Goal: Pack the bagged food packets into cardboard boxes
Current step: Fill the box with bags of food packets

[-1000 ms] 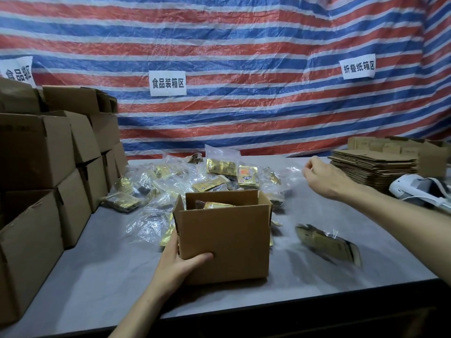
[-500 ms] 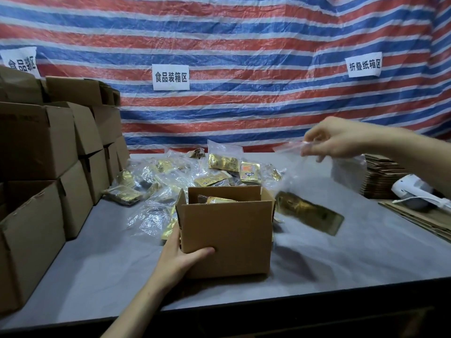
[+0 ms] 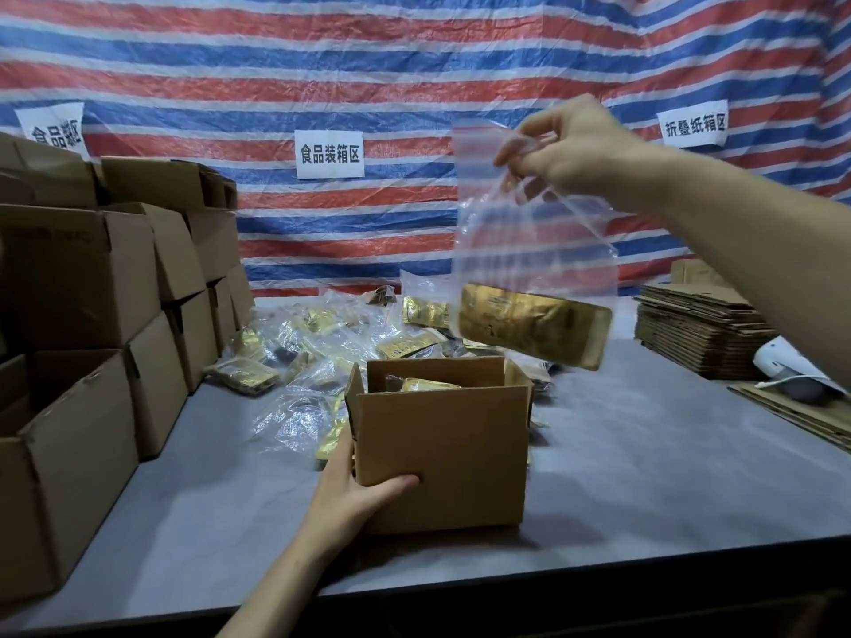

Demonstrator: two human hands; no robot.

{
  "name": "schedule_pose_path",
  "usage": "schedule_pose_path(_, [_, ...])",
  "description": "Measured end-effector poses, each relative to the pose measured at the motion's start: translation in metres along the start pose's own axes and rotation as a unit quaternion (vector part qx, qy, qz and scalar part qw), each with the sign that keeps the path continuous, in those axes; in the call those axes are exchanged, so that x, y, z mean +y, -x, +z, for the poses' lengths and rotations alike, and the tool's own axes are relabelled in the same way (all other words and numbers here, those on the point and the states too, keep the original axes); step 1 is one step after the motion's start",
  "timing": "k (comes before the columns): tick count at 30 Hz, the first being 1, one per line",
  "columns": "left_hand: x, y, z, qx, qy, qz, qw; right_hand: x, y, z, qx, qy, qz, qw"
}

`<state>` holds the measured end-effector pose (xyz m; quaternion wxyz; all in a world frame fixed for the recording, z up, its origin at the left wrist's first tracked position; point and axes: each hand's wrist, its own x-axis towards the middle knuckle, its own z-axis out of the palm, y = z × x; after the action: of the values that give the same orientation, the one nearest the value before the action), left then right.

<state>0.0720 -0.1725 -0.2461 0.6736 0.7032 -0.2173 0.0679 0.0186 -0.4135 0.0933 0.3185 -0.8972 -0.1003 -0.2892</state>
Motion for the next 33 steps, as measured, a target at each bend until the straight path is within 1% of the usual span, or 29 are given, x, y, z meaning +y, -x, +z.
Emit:
schedule_pose_path(3, [0.001,0.000,0.000,-0.002,0.002,0.001,1.000,-0.012,-0.004,0.013,-0.008,-0.046,-0.010,0.999])
schedule_pose_path(7, [0.001,0.001,-0.001,-0.003,-0.001,-0.001,1.000,-0.017,-0.005,0.032,-0.036,-0.062,-0.023,0.997])
schedule_pose_path(11, [-0.001,0.001,-0.001,-0.001,-0.001,-0.002,1.000,-0.012,0.001,0.049,-0.109,-0.083,-0.041,0.990])
schedule_pose_path(16, [-0.004,-0.001,-0.001,-0.002,0.011,-0.009,1.000,0.000,0.007,0.065,-0.211,-0.058,-0.037,0.975])
schedule_pose_path(21, [-0.005,-0.002,-0.001,0.001,0.003,-0.001,1.000,0.007,-0.001,0.062,-0.261,-0.063,-0.014,0.963])
schedule_pose_path(23, [-0.004,-0.003,-0.001,-0.002,-0.005,0.004,1.000,0.011,0.001,0.075,-0.300,-0.034,0.007,0.953])
schedule_pose_path(27, [-0.005,-0.003,-0.003,-0.001,-0.007,0.008,1.000,0.023,0.008,0.100,-0.372,0.074,0.028,0.925])
schedule_pose_path(30, [-0.004,-0.002,0.000,-0.005,-0.005,0.008,1.000,0.027,0.008,0.098,-0.361,0.106,0.039,0.926])
schedule_pose_path(33, [-0.003,-0.001,0.000,-0.003,0.004,0.008,1.000,0.026,0.005,0.092,-0.338,0.104,0.020,0.935])
